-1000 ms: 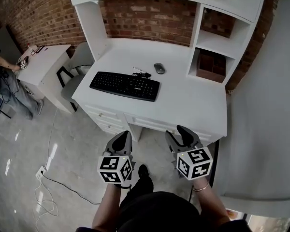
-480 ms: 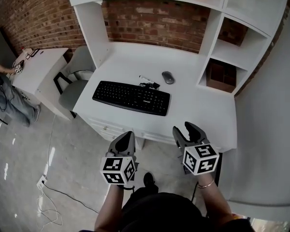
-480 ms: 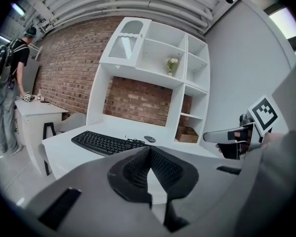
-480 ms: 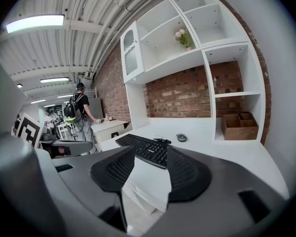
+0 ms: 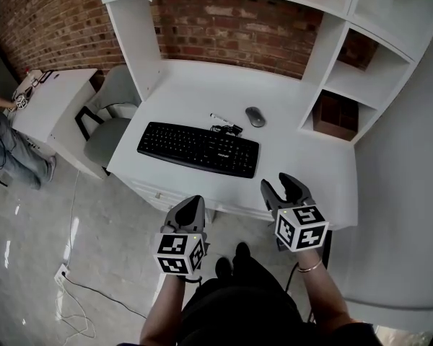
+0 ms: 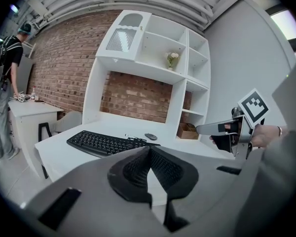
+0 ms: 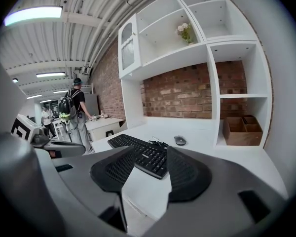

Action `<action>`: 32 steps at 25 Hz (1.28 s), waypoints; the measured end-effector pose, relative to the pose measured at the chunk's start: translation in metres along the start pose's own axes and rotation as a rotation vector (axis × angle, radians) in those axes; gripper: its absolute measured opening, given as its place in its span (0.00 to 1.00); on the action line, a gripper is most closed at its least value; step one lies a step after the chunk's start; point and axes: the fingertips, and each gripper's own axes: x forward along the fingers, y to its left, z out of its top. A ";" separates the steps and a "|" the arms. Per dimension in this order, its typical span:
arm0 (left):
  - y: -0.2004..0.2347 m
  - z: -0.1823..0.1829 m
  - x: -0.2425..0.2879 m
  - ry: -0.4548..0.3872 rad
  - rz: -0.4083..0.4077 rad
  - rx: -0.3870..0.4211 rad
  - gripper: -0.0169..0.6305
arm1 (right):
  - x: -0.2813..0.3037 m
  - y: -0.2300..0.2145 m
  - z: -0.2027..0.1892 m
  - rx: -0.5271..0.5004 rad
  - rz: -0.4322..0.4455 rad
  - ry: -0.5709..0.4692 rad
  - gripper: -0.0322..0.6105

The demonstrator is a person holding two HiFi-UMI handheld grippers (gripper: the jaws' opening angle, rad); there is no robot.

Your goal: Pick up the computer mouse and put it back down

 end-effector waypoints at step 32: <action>0.070 0.056 0.195 0.059 0.026 0.008 0.04 | 0.237 -0.127 0.041 -0.027 -0.026 0.177 0.34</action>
